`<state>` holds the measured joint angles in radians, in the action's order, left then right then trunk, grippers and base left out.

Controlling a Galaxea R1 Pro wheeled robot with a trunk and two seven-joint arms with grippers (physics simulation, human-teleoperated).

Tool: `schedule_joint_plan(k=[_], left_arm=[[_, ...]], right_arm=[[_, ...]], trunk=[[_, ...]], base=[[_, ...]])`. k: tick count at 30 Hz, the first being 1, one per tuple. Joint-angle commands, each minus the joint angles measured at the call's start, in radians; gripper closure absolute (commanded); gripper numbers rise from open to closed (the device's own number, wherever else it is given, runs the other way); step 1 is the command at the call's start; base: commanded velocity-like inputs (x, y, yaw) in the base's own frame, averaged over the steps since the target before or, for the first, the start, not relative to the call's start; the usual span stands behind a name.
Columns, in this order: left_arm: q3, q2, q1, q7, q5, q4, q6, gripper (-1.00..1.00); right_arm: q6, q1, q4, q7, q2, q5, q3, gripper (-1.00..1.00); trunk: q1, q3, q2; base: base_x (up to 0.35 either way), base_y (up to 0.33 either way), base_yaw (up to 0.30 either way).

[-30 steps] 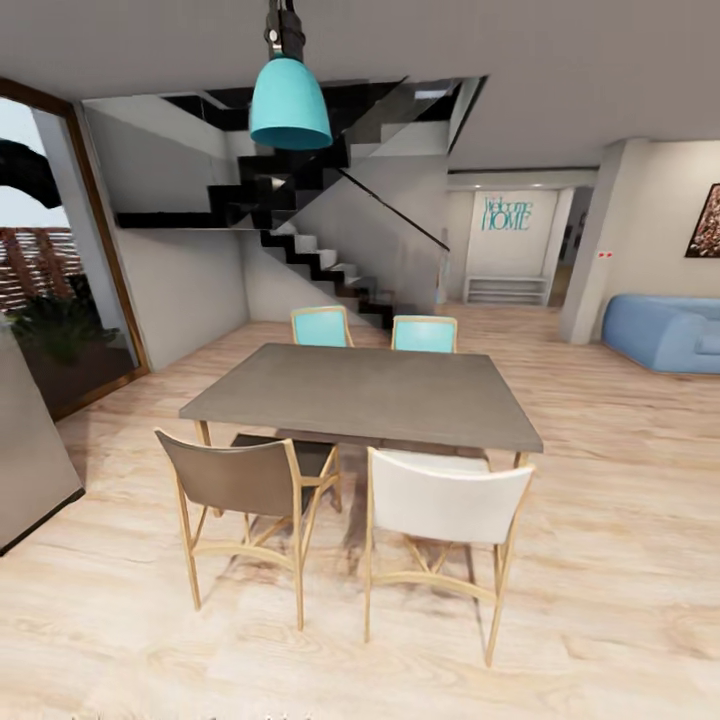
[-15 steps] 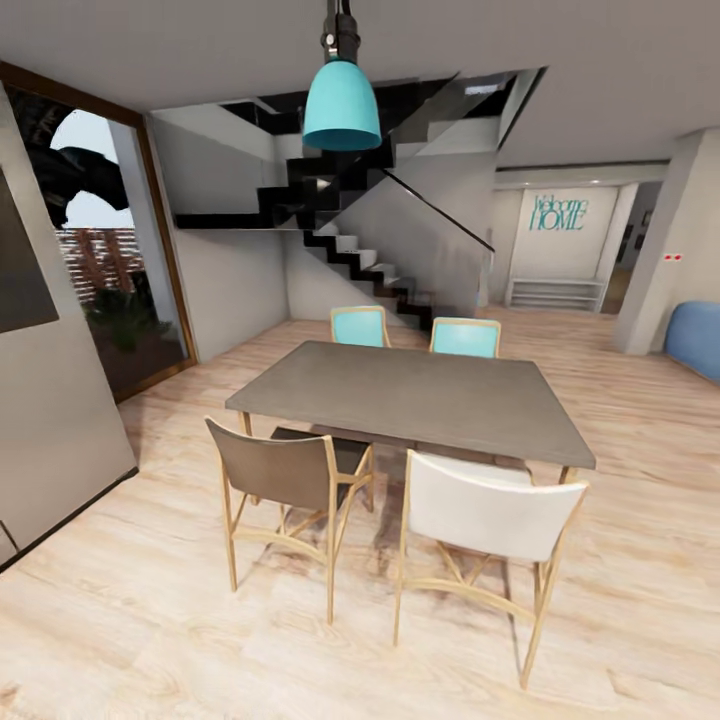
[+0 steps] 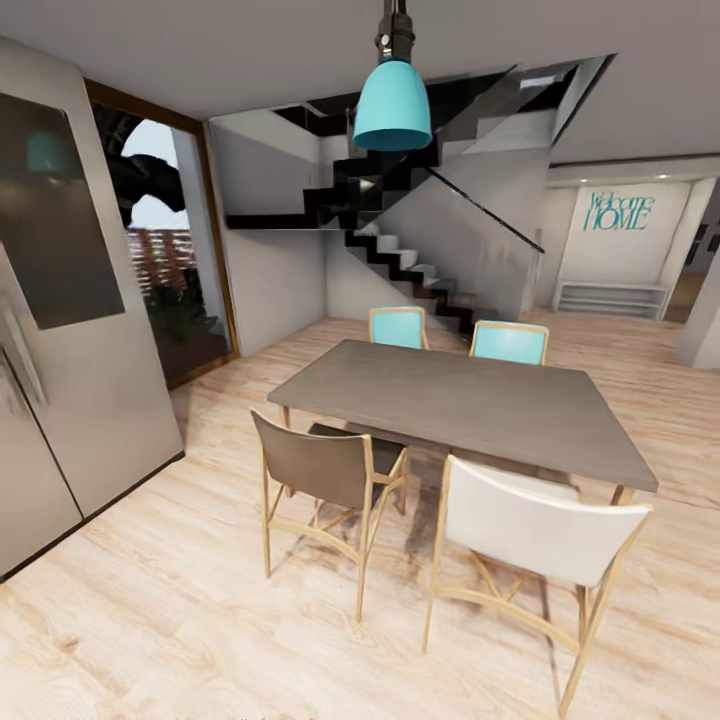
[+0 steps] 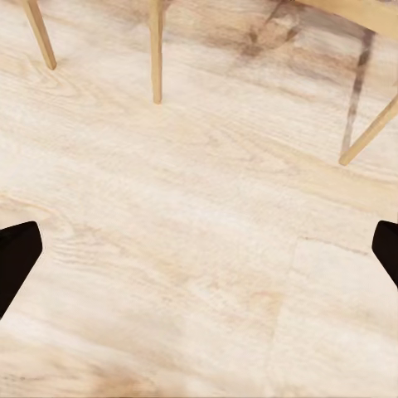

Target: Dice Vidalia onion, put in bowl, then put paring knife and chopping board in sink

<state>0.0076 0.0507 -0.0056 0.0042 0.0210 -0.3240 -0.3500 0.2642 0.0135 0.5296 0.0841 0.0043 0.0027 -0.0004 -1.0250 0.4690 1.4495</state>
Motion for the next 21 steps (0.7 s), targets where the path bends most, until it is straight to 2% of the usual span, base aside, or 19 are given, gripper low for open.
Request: schedule_joint_plan(k=[1, 21], left_arm=[[0.000, 0.000, -0.001, 0.000, 0.002, 0.001, -0.003, -1.00], [0.000, 0.000, -0.001, 0.000, 0.002, 0.002, -0.003, -1.00]], right_arm=[[0.003, 0.000, 0.000, 0.003, 0.000, 0.000, 0.000, -1.00], [0.004, 0.000, -0.020, 0.003, 0.000, 0.000, -0.001, -1.00]], trunk=[[0.000, 0.001, 0.001], [0.000, 0.001, 0.001]], base=[[0.000, 0.000, 0.262], [0.000, 0.000, 0.262]])
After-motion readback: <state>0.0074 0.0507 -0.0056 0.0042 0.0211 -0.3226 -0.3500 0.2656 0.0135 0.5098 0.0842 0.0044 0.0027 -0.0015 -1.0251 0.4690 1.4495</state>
